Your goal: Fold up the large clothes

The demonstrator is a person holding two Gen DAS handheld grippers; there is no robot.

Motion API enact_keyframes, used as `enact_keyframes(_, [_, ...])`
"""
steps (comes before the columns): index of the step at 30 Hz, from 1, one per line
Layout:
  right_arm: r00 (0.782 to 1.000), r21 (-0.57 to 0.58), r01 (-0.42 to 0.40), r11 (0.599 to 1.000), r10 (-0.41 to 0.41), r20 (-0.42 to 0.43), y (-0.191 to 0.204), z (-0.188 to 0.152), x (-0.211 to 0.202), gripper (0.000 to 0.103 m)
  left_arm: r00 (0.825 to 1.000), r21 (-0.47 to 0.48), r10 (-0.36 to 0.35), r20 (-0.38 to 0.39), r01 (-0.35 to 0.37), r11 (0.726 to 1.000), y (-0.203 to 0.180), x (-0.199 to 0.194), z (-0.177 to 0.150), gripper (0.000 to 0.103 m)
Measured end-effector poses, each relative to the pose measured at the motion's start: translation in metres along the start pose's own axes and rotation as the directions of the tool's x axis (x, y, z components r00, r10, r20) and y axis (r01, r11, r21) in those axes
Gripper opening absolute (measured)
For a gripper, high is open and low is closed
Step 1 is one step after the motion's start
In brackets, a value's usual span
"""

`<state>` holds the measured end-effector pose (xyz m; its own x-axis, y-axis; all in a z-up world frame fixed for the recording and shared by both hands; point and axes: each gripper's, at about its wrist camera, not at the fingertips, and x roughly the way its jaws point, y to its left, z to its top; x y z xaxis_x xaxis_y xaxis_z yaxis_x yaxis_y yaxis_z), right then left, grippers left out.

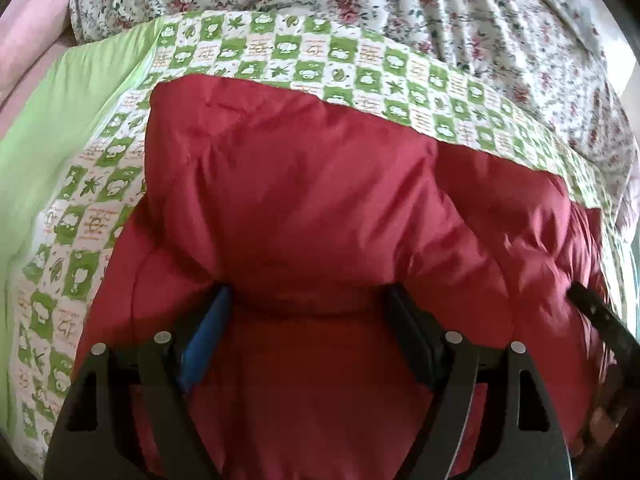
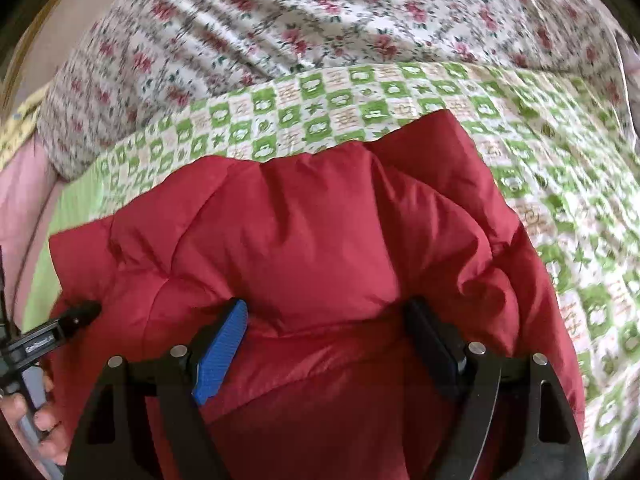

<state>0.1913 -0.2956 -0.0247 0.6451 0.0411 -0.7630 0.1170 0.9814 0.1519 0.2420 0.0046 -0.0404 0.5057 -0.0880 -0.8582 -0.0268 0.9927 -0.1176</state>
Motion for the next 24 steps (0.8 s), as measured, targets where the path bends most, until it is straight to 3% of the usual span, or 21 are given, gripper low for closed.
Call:
enact_keyframes(9, [1.0,0.014,-0.005,1.0,0.005,0.009,-0.005,-0.001,0.007,0.083,1.0,-0.013,-0.016,-0.002,0.016,1.0,0.006,-0.006,0.002,0.08])
enact_keyframes(12, [1.0,0.019,-0.021,1.0,0.021,0.009,-0.008,0.0,0.007,0.083,0.996,-0.011,-0.085,0.018,0.085,0.996,0.007,-0.032,-0.012,0.08])
enact_keyframes(15, [1.0,0.02,-0.022,1.0,0.022,0.005,-0.007,0.001,0.006,0.083,0.981,0.003,-0.188,0.056,0.188,0.982,0.005,-0.071,-0.04,0.08])
enact_keyframes(18, [0.999,0.03,-0.047,0.998,0.046,0.008,-0.008,-0.001,0.002,0.083,0.967,0.023,-0.247,0.065,0.246,0.969,0.002,-0.097,-0.07,0.08])
enact_keyframes(21, [0.996,0.048,-0.079,0.996,0.077,0.037,-0.012,-0.004,-0.012,0.083,0.964,0.032,-0.264,0.044,0.262,0.964,-0.002,-0.101,-0.09,0.08])
enact_keyframes(24, [0.995,0.042,-0.067,0.997,0.064,0.079,-0.008,-0.014,-0.04,0.083,0.977,0.068,-0.214,0.013,0.213,0.975,-0.008,-0.085,-0.097,0.08])
